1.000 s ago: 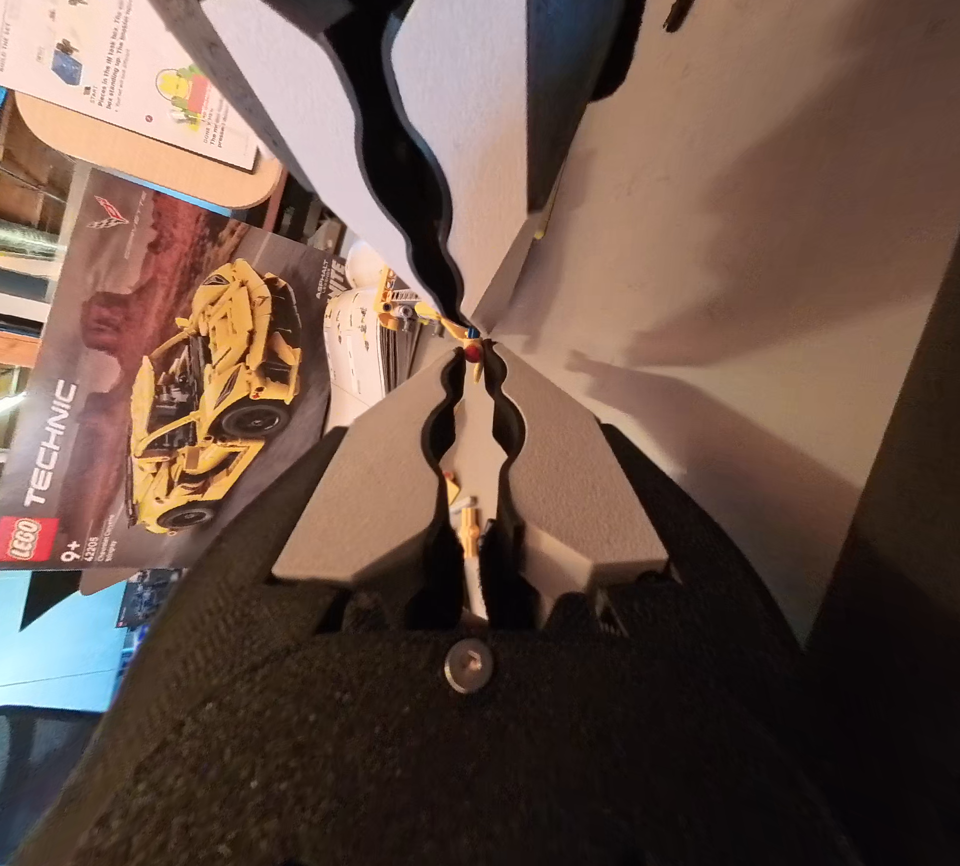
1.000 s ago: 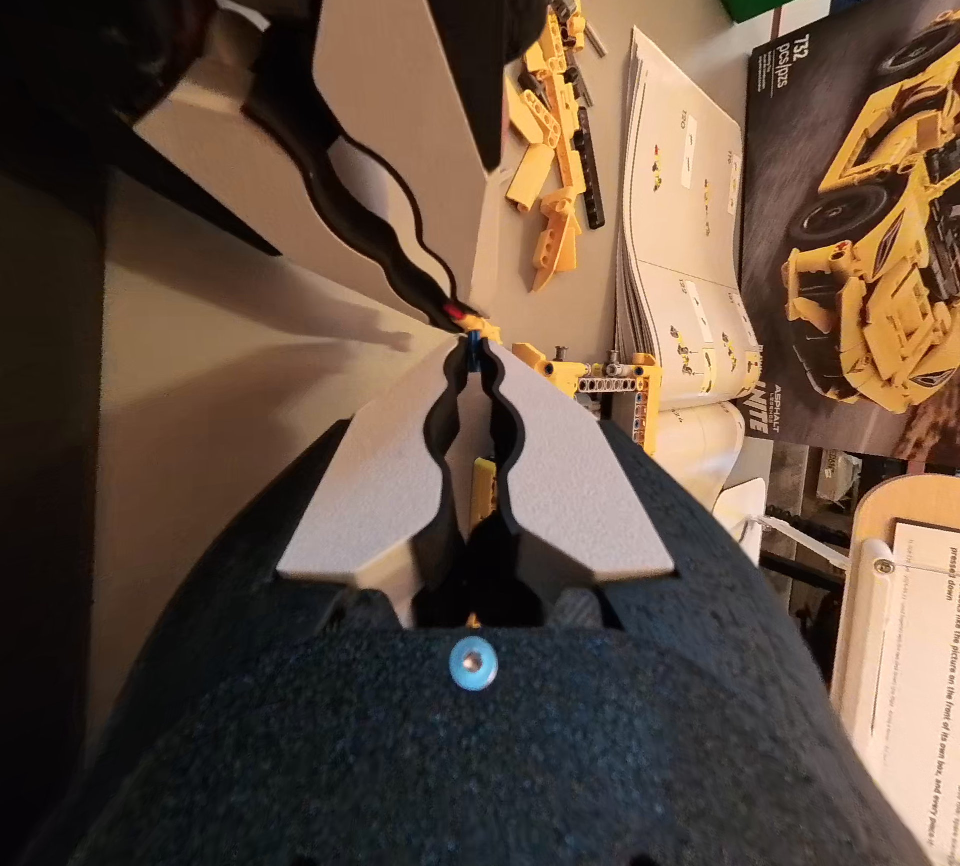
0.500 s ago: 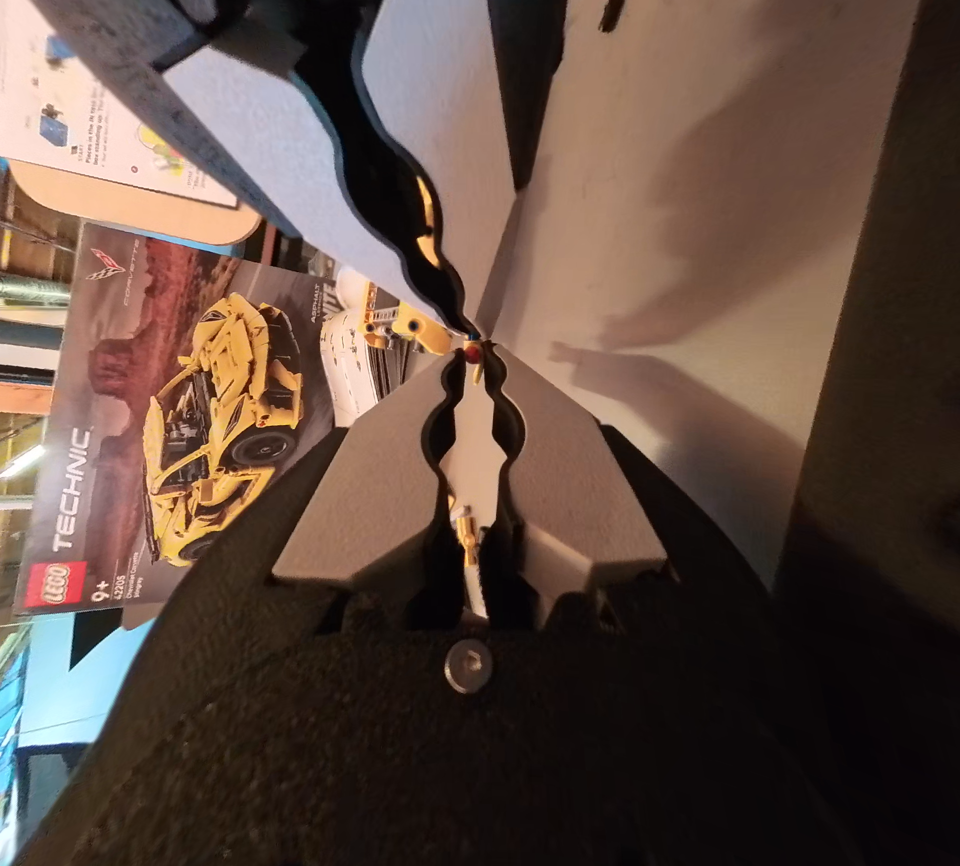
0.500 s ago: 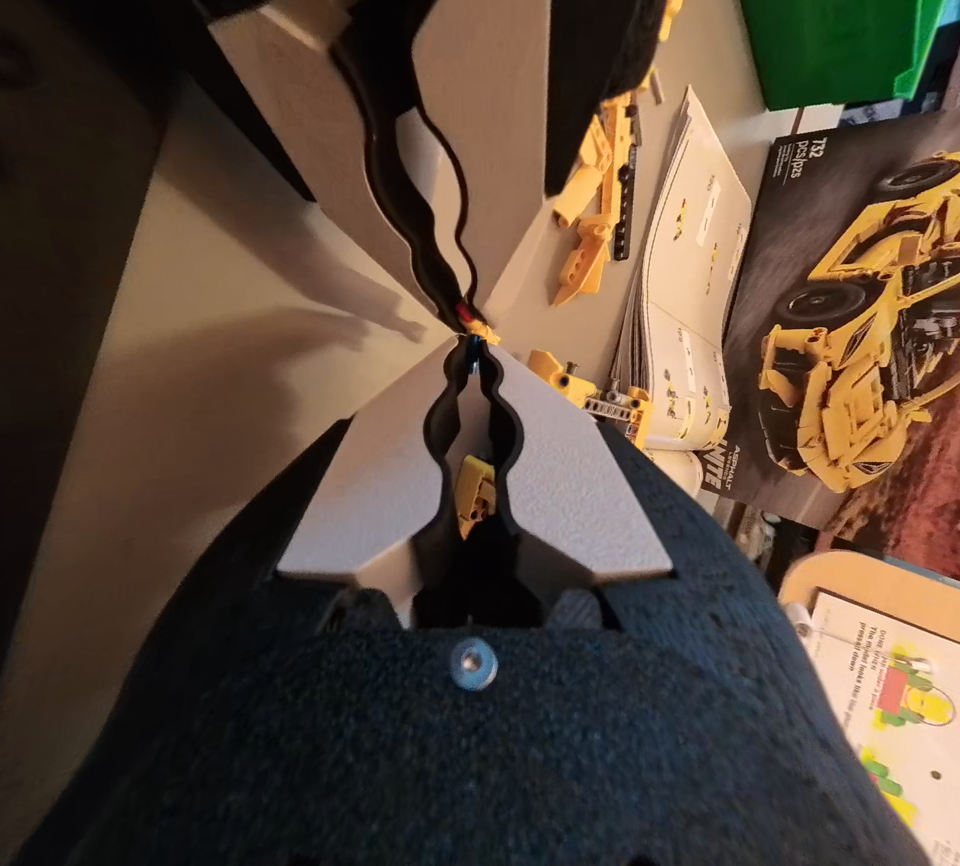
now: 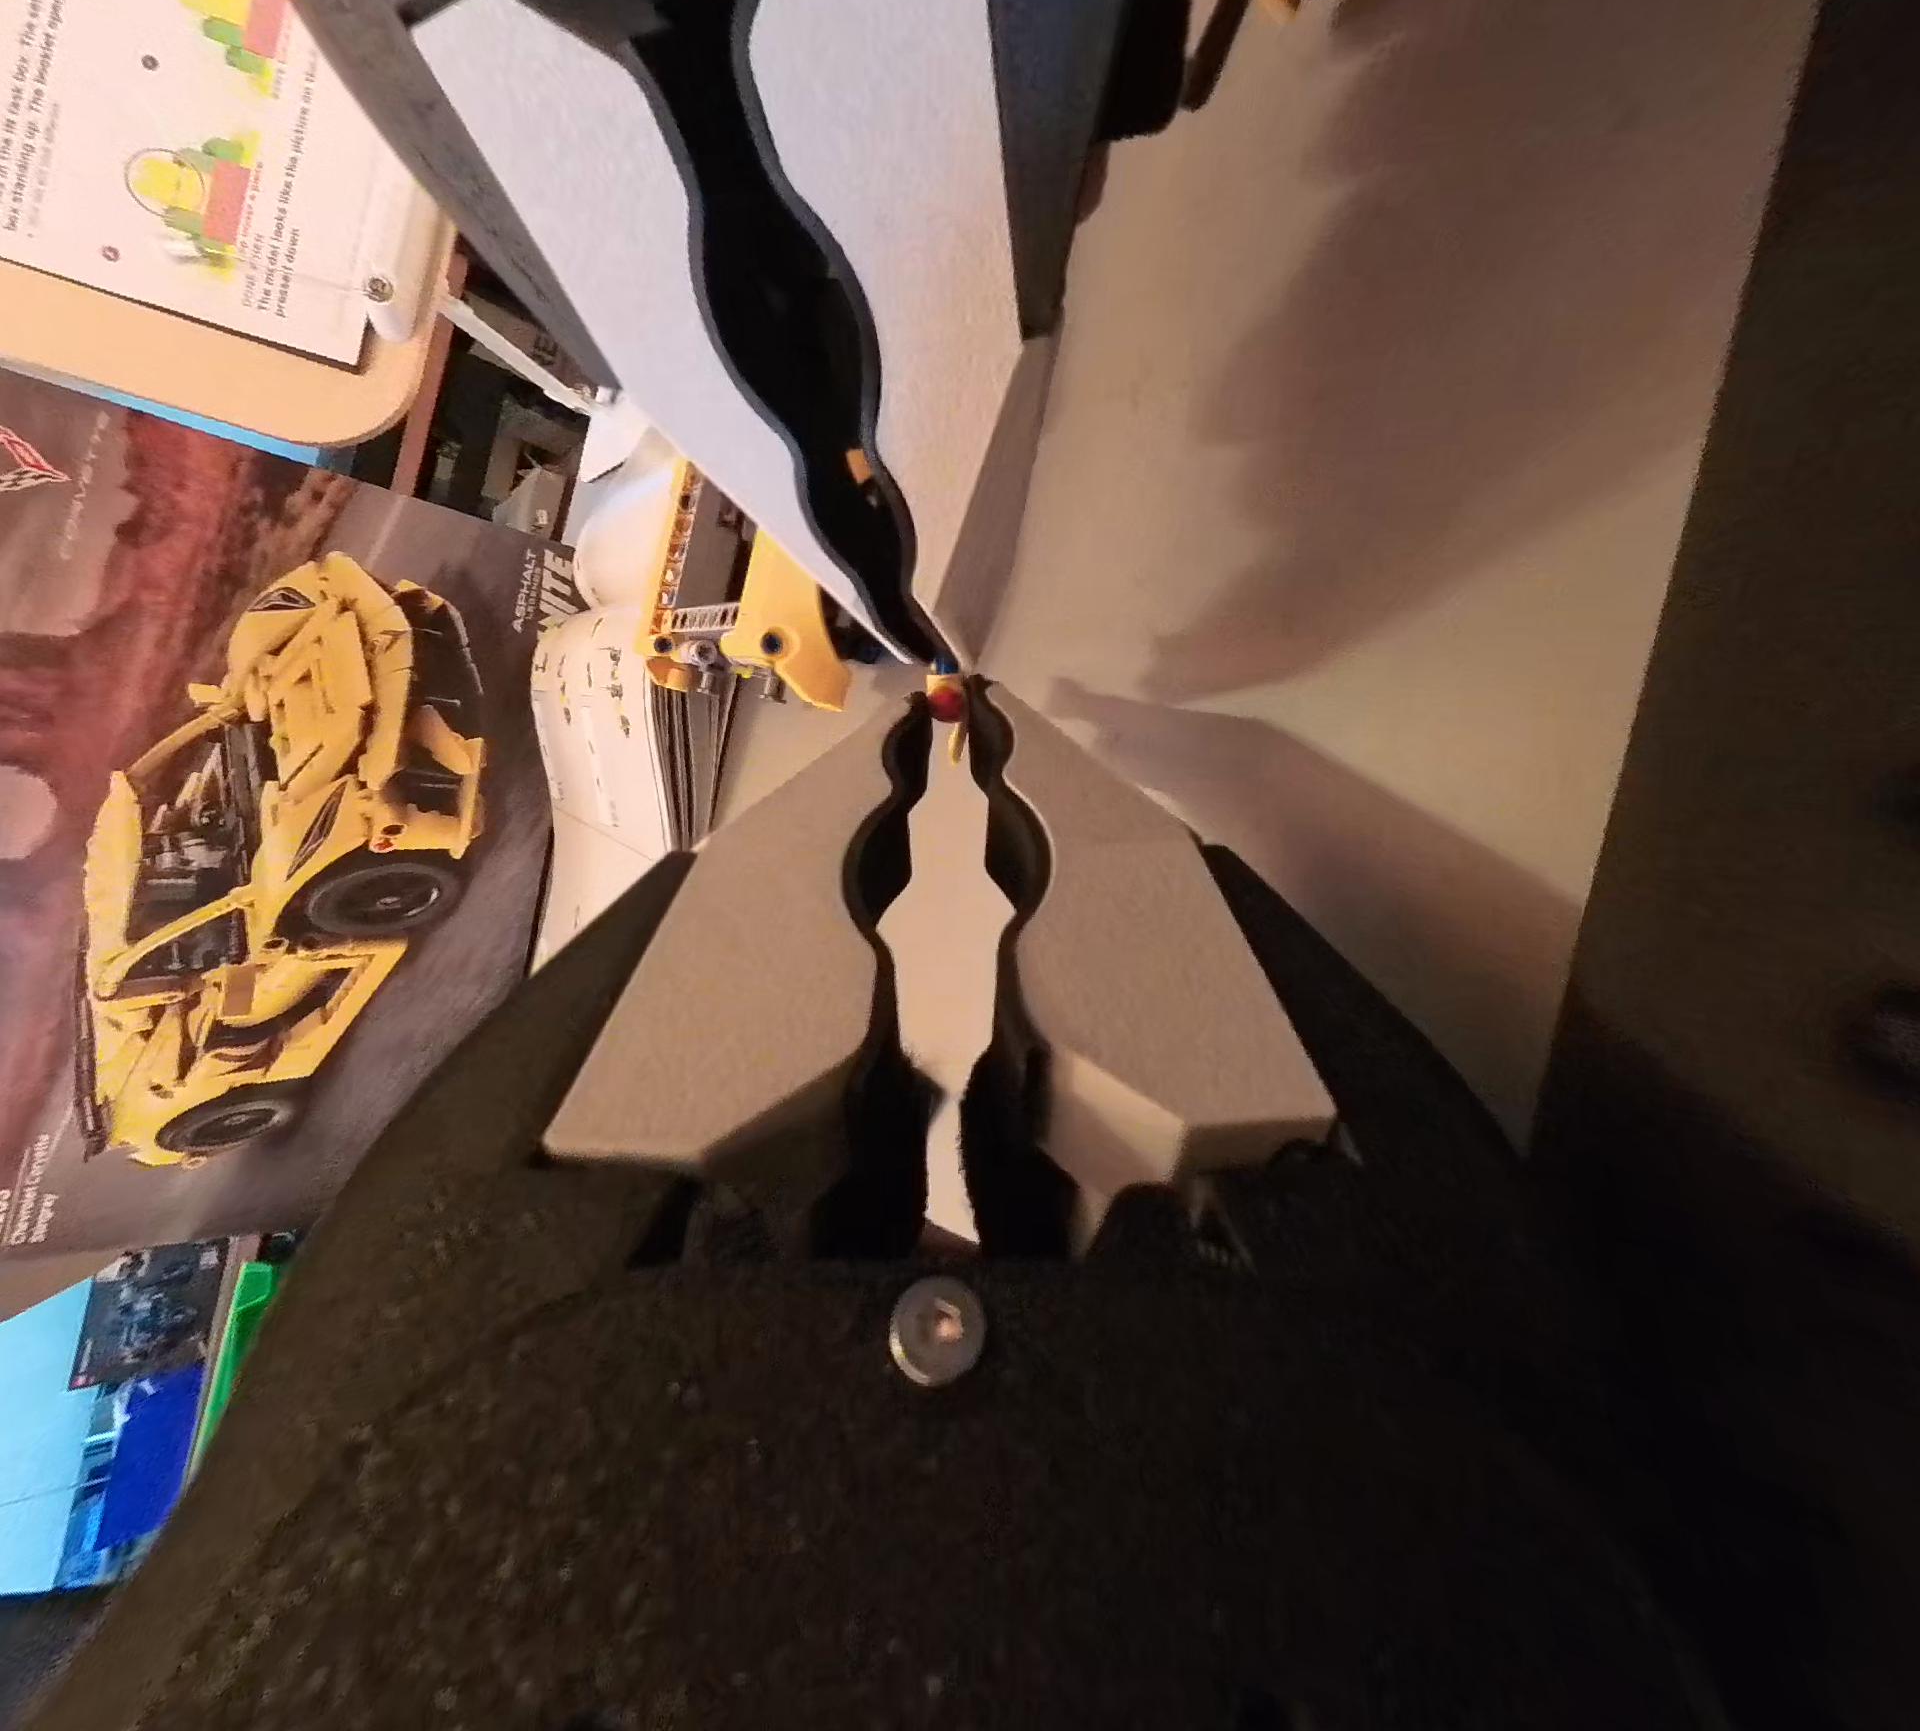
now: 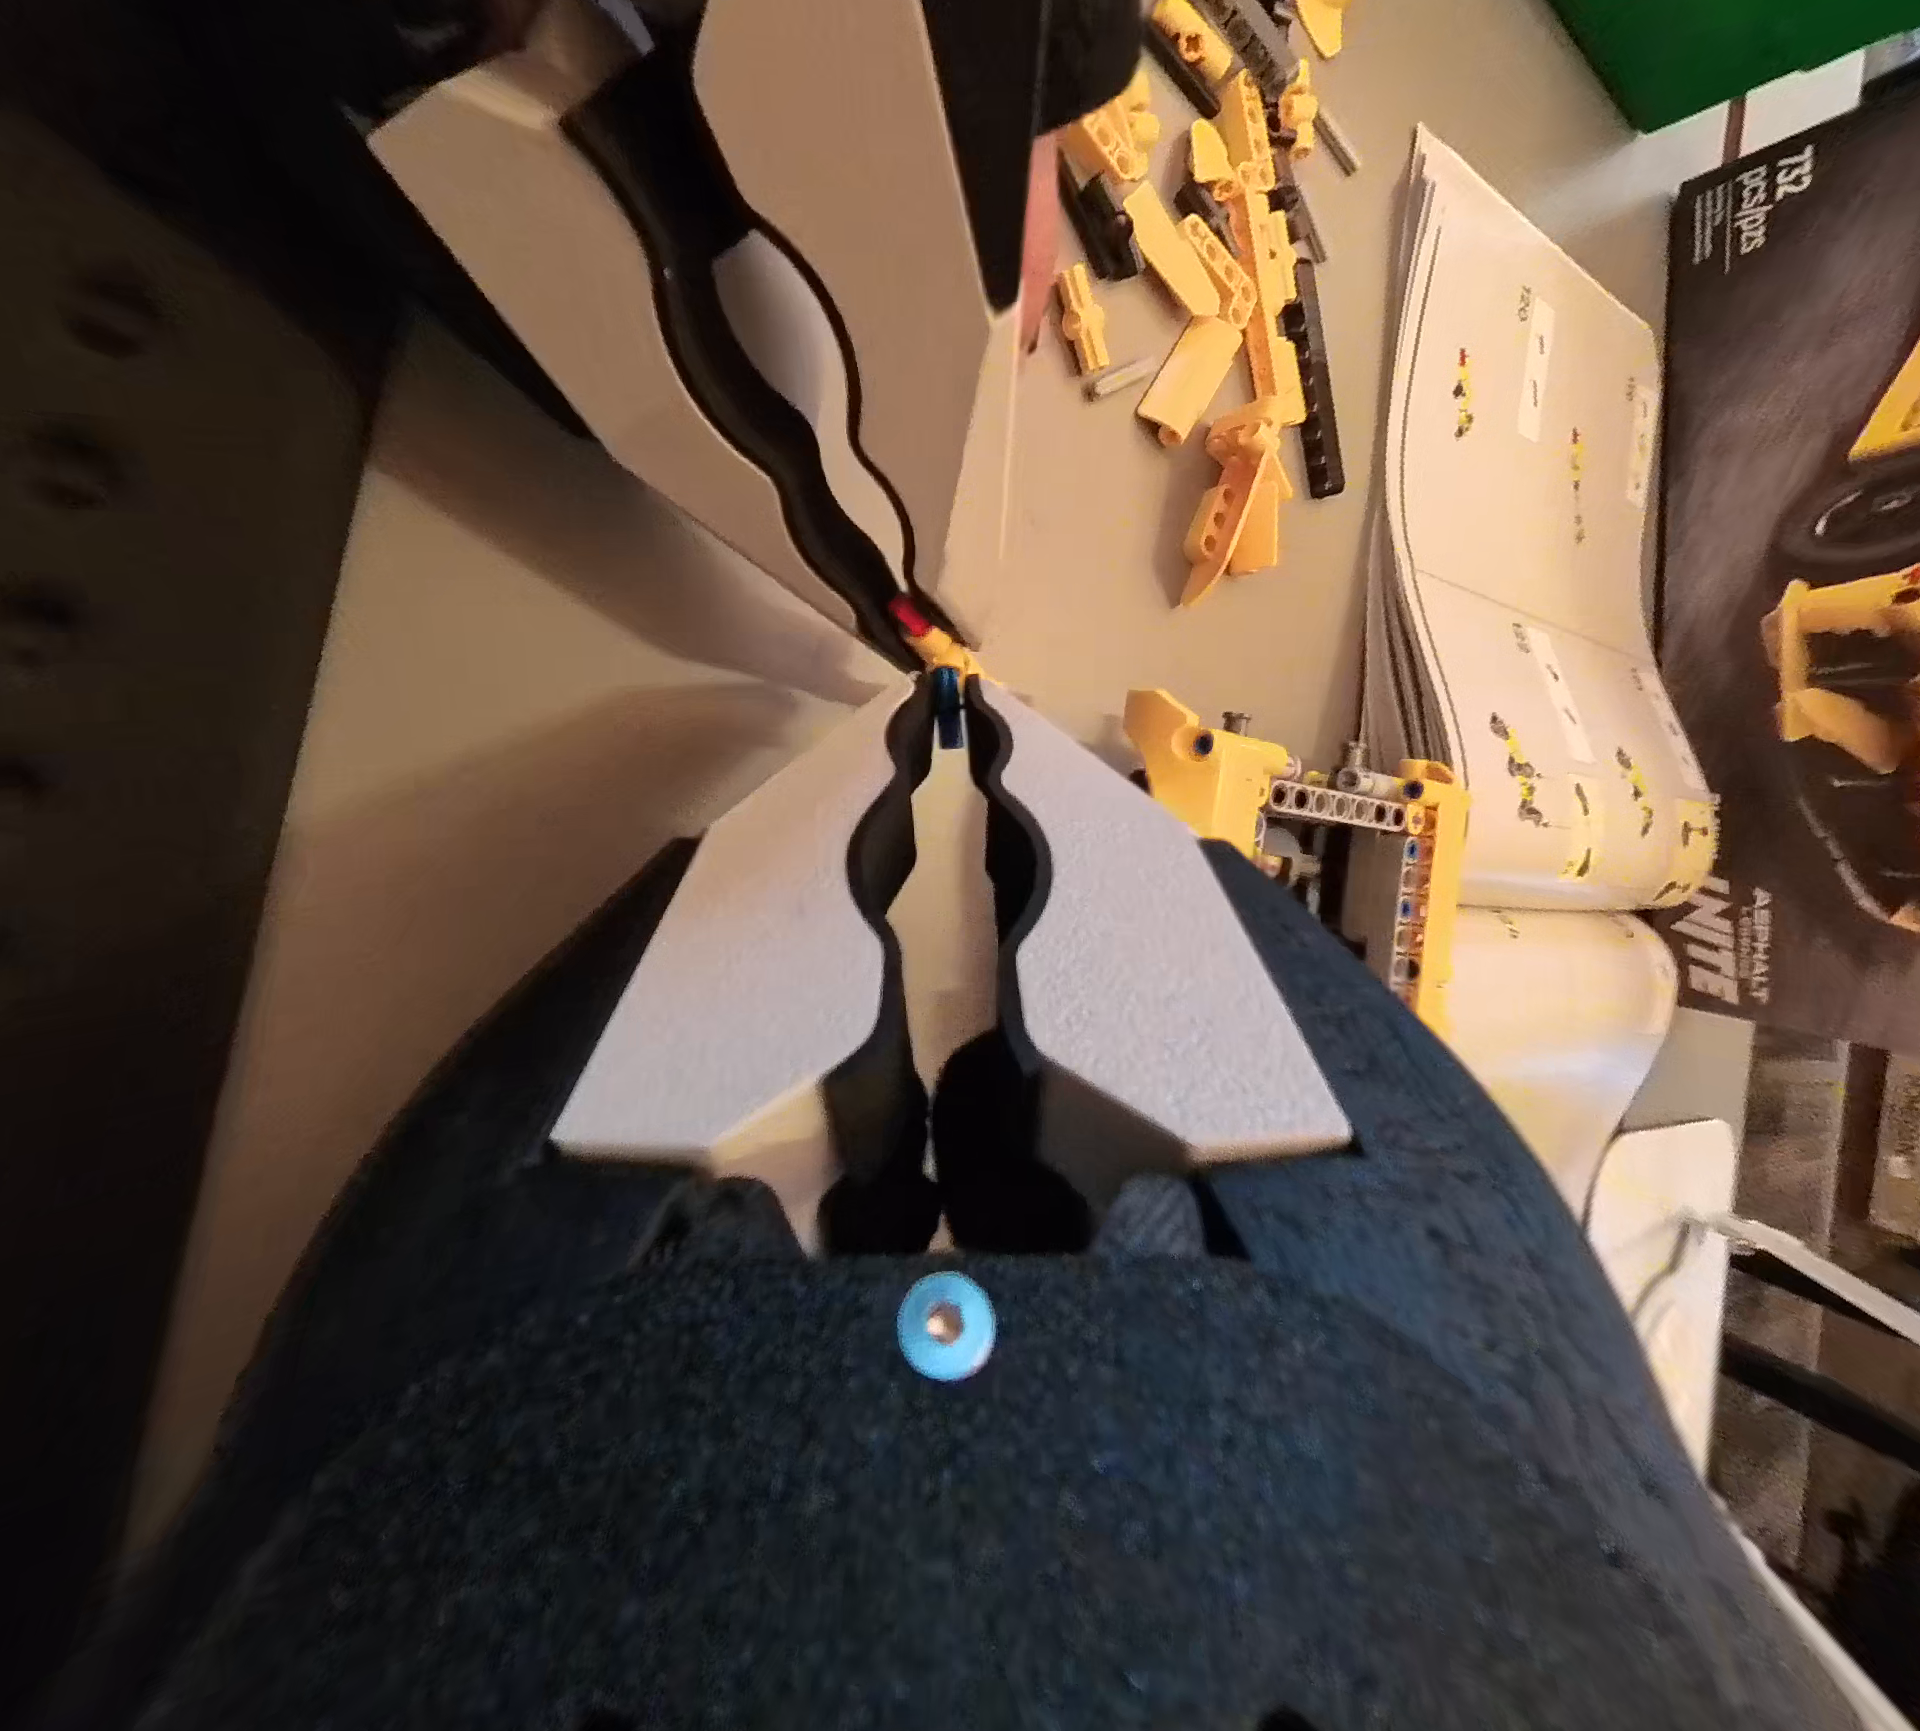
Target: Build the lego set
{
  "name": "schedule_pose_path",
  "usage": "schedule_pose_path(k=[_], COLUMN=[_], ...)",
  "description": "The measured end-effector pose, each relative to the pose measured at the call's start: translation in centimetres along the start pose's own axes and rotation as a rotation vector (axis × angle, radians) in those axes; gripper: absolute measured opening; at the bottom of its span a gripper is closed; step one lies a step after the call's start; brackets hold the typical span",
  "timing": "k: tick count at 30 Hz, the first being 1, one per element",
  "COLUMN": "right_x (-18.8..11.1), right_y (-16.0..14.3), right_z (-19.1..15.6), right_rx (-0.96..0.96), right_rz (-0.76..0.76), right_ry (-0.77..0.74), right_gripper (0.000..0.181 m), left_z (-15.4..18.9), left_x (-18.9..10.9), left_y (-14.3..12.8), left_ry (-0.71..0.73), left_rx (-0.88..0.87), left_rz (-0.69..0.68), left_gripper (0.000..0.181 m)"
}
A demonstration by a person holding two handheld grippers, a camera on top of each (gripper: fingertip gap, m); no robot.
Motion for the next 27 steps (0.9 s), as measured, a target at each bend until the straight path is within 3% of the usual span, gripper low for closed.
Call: schedule_pose_path(k=[10, 18, 23, 27], right_x=[-1.0, 0.7, 2.5, 3.1], right_y=[-0.8, -1.1, -0.1, 0.0], right_z=[0.7, -1.3, -1.7, -2.3], right_rx=[0.078, 0.4, 0.471, 0.462], right_rz=[0.091, 0.094, 0.09, 0.068], right_ry=[-0.077, 0.238, 0.27, 0.273], right_gripper=[0.008, 0.025, 0.024, 0.017], left_z=[-0.3, -2.8, -3.2, -3.1], left_x=[-0.2, -1.1, -1.4, -1.4], left_y=[-0.1, -4.5, -6.0, -5.8], left_ry=[-0.004, 0.06, 0.084, 0.074], left_rx=[-0.044, -0.206, -0.224, -0.226], left_rz=[0.019, -0.098, -0.147, -0.127], left_gripper=[0.007, 0.007, 0.007, 0.007])
Point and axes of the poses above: each gripper's, where its closed fingertips meet, x out along the fingers, y out of its top, z = x × y across the jaws, the point moved 2 cm from there along -x, back along the fingers, and after that the axes turned 6 degrees about -y, right-handed, at the moved point
